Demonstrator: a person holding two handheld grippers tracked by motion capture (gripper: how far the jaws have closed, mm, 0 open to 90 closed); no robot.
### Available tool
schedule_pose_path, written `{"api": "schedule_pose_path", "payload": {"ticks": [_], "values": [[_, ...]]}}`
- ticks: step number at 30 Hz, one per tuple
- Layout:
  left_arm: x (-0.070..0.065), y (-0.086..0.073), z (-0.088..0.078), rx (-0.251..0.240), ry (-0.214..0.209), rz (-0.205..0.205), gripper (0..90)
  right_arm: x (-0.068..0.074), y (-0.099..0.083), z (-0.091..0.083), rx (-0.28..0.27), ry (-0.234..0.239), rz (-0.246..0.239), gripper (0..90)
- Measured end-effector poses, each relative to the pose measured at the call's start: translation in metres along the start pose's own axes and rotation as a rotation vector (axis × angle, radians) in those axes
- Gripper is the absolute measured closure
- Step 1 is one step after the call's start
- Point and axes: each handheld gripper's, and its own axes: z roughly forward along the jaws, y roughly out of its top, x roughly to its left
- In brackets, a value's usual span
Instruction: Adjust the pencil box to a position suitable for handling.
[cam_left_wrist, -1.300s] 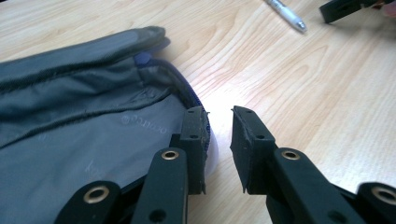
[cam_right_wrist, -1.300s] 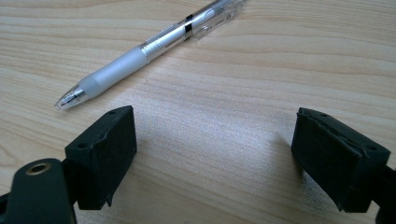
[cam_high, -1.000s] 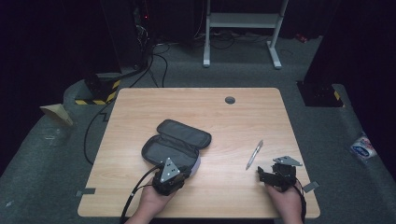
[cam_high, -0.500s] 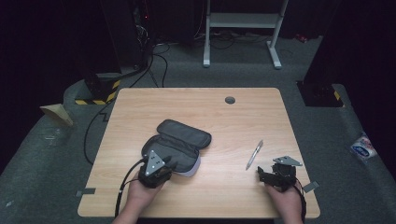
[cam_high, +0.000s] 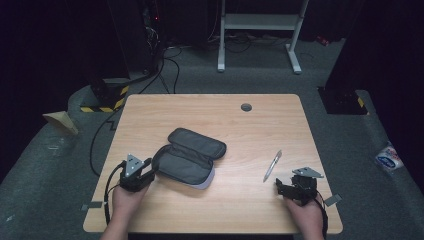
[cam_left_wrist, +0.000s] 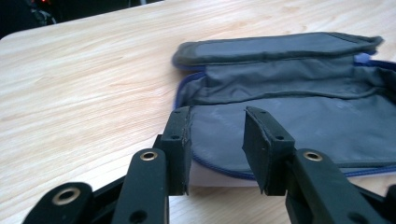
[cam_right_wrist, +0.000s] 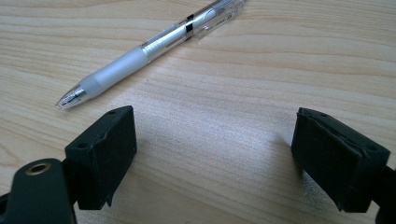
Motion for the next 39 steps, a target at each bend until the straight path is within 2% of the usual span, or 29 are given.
{"api": "schedule_pose_path", "payload": {"ticks": [4,9,10,13,14,16,18,19,20,22,23,24,27,28,31,33,34,35,36,37,39], "values": [[0.007,-0.003,0.004,-0.004,-0.002,-0.051,58.3,0.000,0.000,0.000,-0.001,0.002,0.000,13.8],[0.010,-0.005,0.015,0.021,-0.020,-0.079,57.9,0.000,0.000,0.000,-0.001,0.002,0.000,13.9],[0.011,-0.007,0.020,0.037,-0.032,-0.089,59.5,0.000,0.000,0.000,-0.001,0.005,0.001,14.6],[0.014,-0.010,0.023,0.044,-0.047,-0.111,63.5,-0.001,0.000,-0.001,-0.005,0.000,0.007,17.8],[0.015,-0.010,0.022,0.045,-0.052,-0.124,65.1,-0.001,-0.001,-0.002,-0.010,-0.001,-0.004,20.8],[0.016,-0.010,0.022,0.046,-0.055,-0.126,68.1,0.001,-0.001,-0.003,-0.016,-0.012,-0.013,22.7],[0.016,-0.011,0.021,0.044,-0.062,-0.122,70.7,0.007,0.003,-0.011,-0.061,-0.007,-0.013,27.2],[0.016,-0.011,0.021,0.044,-0.062,-0.122,71.3,0.007,0.003,-0.011,-0.061,-0.007,-0.013,27.2],[0.015,-0.011,0.021,0.049,-0.066,-0.119,72.3,0.016,0.007,-0.018,-0.107,0.027,-0.018,31.2],[0.011,-0.011,0.021,0.059,-0.071,-0.099,72.9,0.024,0.009,-0.021,-0.132,0.065,-0.016,33.6],[0.011,-0.011,0.021,0.059,-0.071,-0.099,73.7,0.024,0.009,-0.021,-0.132,0.065,-0.016,33.6],[0.009,-0.012,0.020,0.057,-0.084,-0.098,74.4,0.037,0.012,-0.022,-0.138,0.096,-0.027,36.5],[0.005,-0.013,0.020,0.064,-0.101,-0.084,75.4,0.054,0.015,-0.023,-0.155,0.116,-0.042,41.5],[0.003,-0.013,0.020,0.063,-0.102,-0.080,75.4,0.058,0.016,-0.022,-0.162,0.120,-0.046,41.6],[-0.003,-0.012,0.020,0.067,-0.111,-0.062,75.5,0.077,0.025,-0.017,-0.170,0.173,-0.036,43.5],[-0.008,-0.012,0.021,0.070,-0.114,-0.049,75.9,0.090,0.029,-0.014,-0.165,0.201,-0.046,43.5],[-0.008,-0.012,0.021,0.070,-0.114,-0.049,76.0,0.090,0.029,-0.014,-0.165,0.201,-0.046,43.5],[-0.015,-0.012,0.021,0.074,-0.121,-0.029,76.0,0.107,0.035,-0.009,-0.167,0.239,-0.070,43.3],[-0.015,-0.012,0.021,0.074,-0.121,-0.029,76.0,0.107,0.035,-0.009,-0.167,0.239,-0.070,43.3],[-0.018,-0.012,0.022,0.076,-0.130,-0.018,75.9,0.119,0.039,-0.006,-0.171,0.270,-0.090,43.0],[-0.024,-0.011,0.023,0.080,-0.142,-0.002,75.7,0.128,0.043,-0.004,-0.175,0.294,-0.095,43.0]]}}
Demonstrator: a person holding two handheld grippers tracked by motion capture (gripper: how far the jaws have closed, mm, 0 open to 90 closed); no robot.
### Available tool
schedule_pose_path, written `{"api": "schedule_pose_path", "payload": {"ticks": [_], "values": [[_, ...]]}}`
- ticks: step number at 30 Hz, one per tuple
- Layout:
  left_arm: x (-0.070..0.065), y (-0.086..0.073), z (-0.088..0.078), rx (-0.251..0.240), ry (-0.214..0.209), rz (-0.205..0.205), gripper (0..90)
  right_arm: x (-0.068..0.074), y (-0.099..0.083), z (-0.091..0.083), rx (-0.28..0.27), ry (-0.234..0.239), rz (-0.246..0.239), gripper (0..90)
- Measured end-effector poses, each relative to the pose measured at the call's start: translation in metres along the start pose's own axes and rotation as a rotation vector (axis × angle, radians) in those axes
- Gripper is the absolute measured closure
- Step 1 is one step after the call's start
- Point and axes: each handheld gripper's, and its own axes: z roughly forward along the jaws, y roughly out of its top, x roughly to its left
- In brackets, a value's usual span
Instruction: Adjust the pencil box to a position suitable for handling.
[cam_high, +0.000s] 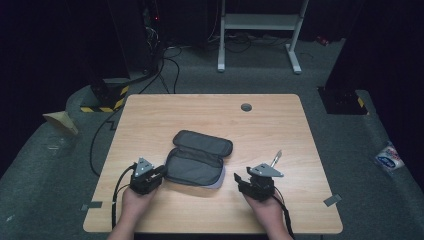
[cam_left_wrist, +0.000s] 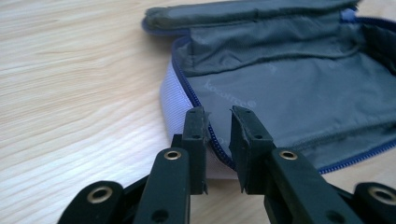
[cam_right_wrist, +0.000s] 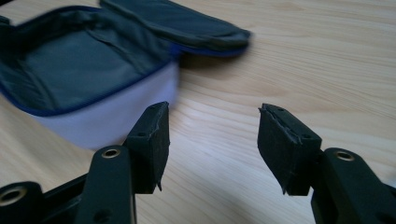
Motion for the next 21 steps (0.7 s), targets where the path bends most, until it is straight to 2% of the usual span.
{"api": "schedule_pose_path", "payload": {"ticks": [6,9,10,11,14,18,21], "values": [[-0.019,0.001,0.004,0.011,-0.031,0.046,74.7,0.019,0.008,0.010,-0.011,0.065,-0.014,47.7],[-0.021,0.001,0.003,0.010,-0.035,0.048,74.1,0.022,0.008,0.011,-0.007,0.061,-0.020,50.5],[-0.021,0.002,0.003,0.009,-0.037,0.049,73.9,0.023,0.006,0.012,0.004,0.042,-0.023,55.1],[-0.021,0.002,0.003,0.009,-0.037,0.049,73.6,0.022,0.005,0.012,0.010,0.046,-0.024,57.5],[-0.024,0.002,0.002,0.011,-0.050,0.050,73.1,0.022,0.004,0.013,0.021,0.035,-0.033,61.1],[-0.033,0.004,0.004,0.013,-0.071,0.075,72.4,0.019,0.002,0.013,0.032,0.026,-0.040,70.5],[-0.038,0.005,0.005,0.017,-0.086,0.089,71.8,0.015,0.001,0.012,0.030,0.012,-0.048,73.9]]}}
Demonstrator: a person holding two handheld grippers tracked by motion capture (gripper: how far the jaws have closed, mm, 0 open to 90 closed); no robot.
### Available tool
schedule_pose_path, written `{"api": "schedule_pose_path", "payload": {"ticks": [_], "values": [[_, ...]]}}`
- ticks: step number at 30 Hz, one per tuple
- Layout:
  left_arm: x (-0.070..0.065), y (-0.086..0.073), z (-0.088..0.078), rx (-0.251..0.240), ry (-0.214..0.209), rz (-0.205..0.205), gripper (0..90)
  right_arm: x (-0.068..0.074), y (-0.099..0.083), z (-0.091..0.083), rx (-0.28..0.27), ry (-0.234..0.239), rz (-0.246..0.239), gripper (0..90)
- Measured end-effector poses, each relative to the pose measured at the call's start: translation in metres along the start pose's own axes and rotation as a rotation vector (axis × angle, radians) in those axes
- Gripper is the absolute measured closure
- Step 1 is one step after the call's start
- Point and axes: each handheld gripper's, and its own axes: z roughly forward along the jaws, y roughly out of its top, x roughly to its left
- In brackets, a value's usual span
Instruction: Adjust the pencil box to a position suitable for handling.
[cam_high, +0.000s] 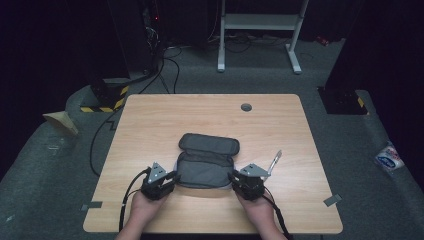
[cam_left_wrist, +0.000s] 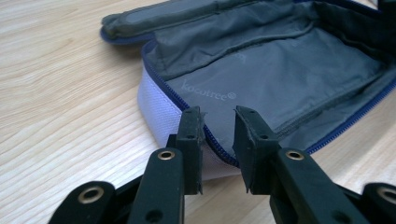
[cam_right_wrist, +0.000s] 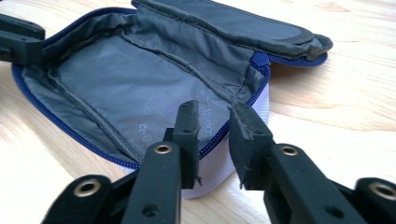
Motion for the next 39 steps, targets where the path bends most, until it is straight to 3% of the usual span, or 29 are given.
{"api": "schedule_pose_path", "payload": {"ticks": [7,12,18,29,39], "values": [[-0.015,0.004,0.006,-0.005,-0.028,0.033,69.8,-0.016,-0.002,-0.005,-0.013,-0.041,0.014,77.4],[-0.024,0.007,0.012,-0.018,-0.049,0.032,68.6,-0.026,-0.004,-0.009,-0.020,-0.072,0.024,78.0],[-0.028,0.009,0.012,-0.020,-0.039,0.060,67.8,-0.036,-0.005,-0.011,-0.039,-0.078,0.041,77.9],[-0.023,0.008,0.011,-0.031,-0.025,0.036,67.7,-0.032,-0.003,-0.003,-0.036,-0.070,0.007,80.4],[-0.024,0.010,0.006,-0.063,0.012,0.034,61.8,-0.033,0.000,-0.007,-0.056,-0.068,0.017,75.7]]}}
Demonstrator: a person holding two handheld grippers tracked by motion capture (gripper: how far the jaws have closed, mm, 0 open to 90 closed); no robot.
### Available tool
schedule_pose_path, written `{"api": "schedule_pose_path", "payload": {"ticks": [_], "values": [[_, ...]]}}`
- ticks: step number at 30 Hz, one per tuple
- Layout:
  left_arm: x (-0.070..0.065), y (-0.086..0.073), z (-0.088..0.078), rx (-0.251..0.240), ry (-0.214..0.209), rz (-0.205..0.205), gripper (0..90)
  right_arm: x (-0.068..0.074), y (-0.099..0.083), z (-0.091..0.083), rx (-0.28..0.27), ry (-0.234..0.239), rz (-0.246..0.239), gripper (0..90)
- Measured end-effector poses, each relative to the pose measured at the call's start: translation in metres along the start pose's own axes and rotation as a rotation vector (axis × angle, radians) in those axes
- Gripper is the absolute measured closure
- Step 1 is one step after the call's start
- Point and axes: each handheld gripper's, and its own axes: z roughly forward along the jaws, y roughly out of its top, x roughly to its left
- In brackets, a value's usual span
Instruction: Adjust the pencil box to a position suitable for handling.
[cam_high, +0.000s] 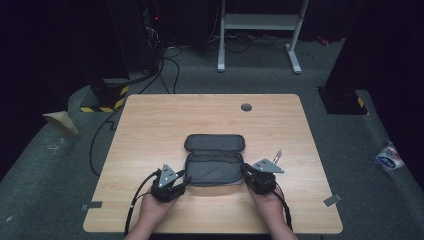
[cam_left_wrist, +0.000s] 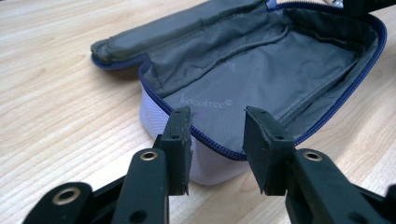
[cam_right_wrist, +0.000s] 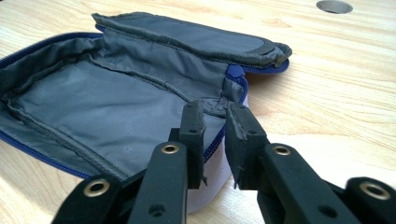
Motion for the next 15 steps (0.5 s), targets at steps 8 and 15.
{"api": "schedule_pose_path", "payload": {"ticks": [8,15], "values": [[0.005,0.004,-0.011,-0.052,0.005,-0.012,59.5,0.003,0.004,-0.013,-0.035,-0.004,-0.015,68.9],[0.018,0.005,-0.023,-0.088,0.030,-0.027,57.1,-0.008,0.005,-0.020,-0.050,-0.019,0.001,64.4]]}}
